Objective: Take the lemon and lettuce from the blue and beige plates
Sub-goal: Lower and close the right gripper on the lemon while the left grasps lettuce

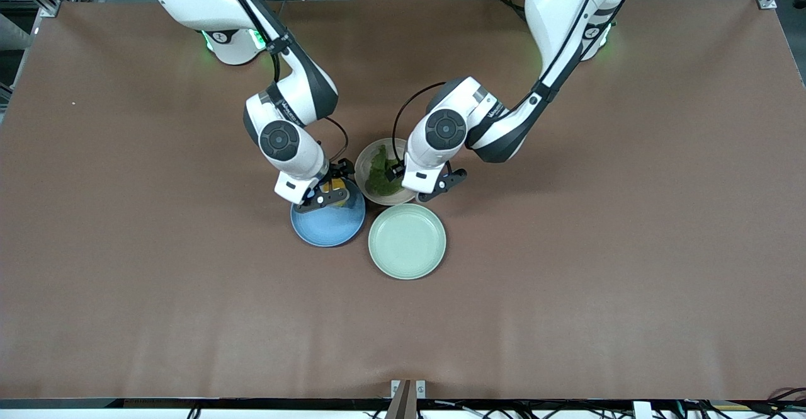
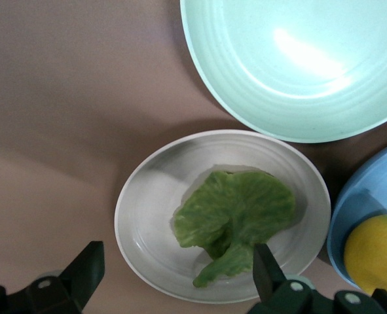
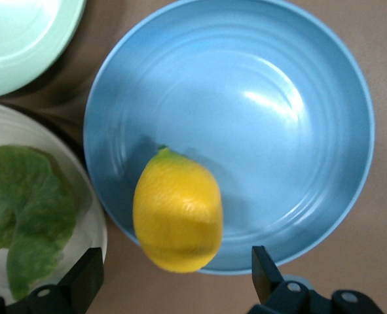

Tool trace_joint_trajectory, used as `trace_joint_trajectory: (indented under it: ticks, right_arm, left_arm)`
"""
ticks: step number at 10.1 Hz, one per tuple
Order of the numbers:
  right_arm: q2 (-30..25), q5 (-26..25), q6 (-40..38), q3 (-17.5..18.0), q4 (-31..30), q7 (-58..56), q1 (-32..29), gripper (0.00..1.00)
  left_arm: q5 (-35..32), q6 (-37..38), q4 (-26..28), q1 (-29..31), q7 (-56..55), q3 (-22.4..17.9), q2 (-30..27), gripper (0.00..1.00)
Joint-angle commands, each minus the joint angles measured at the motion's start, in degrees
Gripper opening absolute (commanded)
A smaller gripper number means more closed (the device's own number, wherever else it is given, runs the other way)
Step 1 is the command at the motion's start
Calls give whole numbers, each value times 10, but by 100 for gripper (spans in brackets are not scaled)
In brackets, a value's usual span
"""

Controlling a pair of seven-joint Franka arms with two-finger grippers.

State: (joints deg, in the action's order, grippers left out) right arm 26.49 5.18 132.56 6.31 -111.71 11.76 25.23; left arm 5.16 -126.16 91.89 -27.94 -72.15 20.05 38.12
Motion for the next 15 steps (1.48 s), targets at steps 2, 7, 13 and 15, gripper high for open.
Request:
trace_joint_trajectory:
  ticks: [2,7,13,15]
  right_arm:
    - [20,-11,23,-2,-2,5,4,100]
    - [25,-11,23,-8,-1,-2,2,94]
    - [22,-11,22,-14,1,-3,3,53]
    - [16,-11,17,-15,3,-3,3,45]
  left_arm:
    - [2,-15,-15,-28,-9,-6,21,100]
    - [2,-44,-21,-40,-10,-7,54,100]
    - [2,-68,-33,-79,-9,-41,81,95]
    - [1,-68,-33,-88,-7,-48,82,94]
